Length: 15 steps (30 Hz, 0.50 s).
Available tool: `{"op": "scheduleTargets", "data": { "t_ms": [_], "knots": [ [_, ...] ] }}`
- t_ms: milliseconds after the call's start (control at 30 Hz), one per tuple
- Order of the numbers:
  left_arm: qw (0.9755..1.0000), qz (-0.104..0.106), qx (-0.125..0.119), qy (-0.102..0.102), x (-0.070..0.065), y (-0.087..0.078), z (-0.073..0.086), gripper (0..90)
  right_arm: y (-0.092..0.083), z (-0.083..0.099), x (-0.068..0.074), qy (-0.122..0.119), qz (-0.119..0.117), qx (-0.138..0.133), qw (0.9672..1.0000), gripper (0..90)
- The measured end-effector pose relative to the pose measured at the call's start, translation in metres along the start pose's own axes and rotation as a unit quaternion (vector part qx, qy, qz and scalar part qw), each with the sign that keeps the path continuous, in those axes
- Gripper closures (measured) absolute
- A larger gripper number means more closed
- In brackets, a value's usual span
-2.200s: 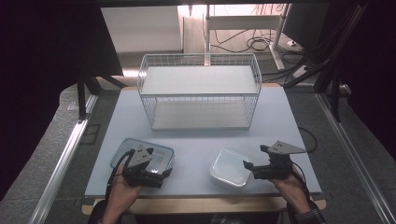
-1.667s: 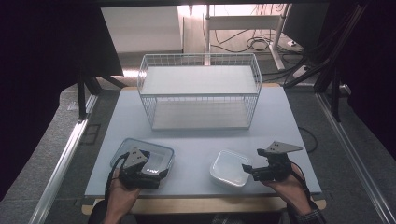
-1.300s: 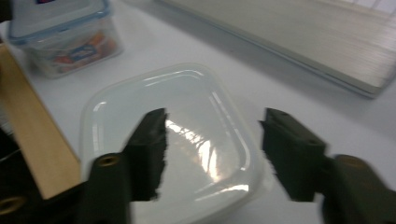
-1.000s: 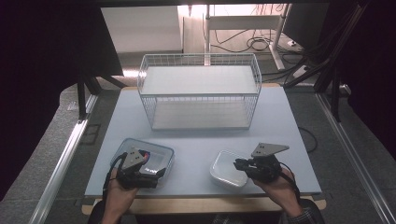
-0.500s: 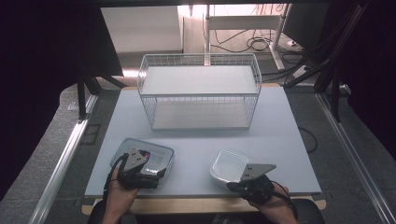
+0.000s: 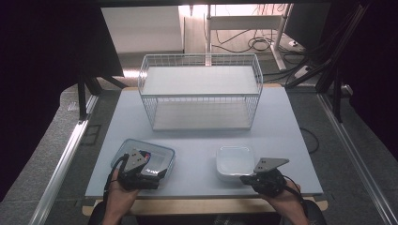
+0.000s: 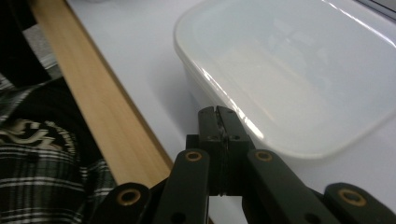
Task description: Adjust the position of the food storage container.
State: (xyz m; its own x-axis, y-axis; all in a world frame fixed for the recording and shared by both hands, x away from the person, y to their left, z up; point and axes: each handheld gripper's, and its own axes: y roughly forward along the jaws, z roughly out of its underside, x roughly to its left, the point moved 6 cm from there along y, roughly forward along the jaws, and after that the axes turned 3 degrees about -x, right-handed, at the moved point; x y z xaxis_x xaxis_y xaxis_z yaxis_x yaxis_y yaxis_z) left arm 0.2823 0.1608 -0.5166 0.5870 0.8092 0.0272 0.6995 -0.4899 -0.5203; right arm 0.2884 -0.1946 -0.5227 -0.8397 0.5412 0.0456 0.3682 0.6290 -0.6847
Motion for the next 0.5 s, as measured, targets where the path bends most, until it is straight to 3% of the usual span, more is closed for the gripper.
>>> {"op": "scheduleTargets", "data": {
  "t_ms": [133, 233, 333, 500],
  "knots": [
    [1.0000, 0.000, -0.002, -0.002, 0.001, 0.000, 0.000, 5.7, 0.000, -0.008, 0.001, 0.013, -0.009, -0.012, 0.9998, 88.4],
    [1.0000, 0.000, -0.001, -0.001, 0.001, 0.000, 0.000, 5.7, 0.005, -0.028, 0.005, 0.016, -0.022, -0.035, 0.9990, 86.3],
    [1.0000, -0.001, -0.003, -0.001, 0.001, -0.001, 0.000, 5.6, 0.021, -0.049, 0.004, 0.005, -0.012, -0.040, 0.9991, 86.8],
    [1.0000, -0.004, -0.006, -0.005, 0.003, -0.002, 0.000, 5.5, 0.048, -0.076, 0.008, -0.014, -0.021, -0.035, 0.9991, 88.2]
  ]
}}
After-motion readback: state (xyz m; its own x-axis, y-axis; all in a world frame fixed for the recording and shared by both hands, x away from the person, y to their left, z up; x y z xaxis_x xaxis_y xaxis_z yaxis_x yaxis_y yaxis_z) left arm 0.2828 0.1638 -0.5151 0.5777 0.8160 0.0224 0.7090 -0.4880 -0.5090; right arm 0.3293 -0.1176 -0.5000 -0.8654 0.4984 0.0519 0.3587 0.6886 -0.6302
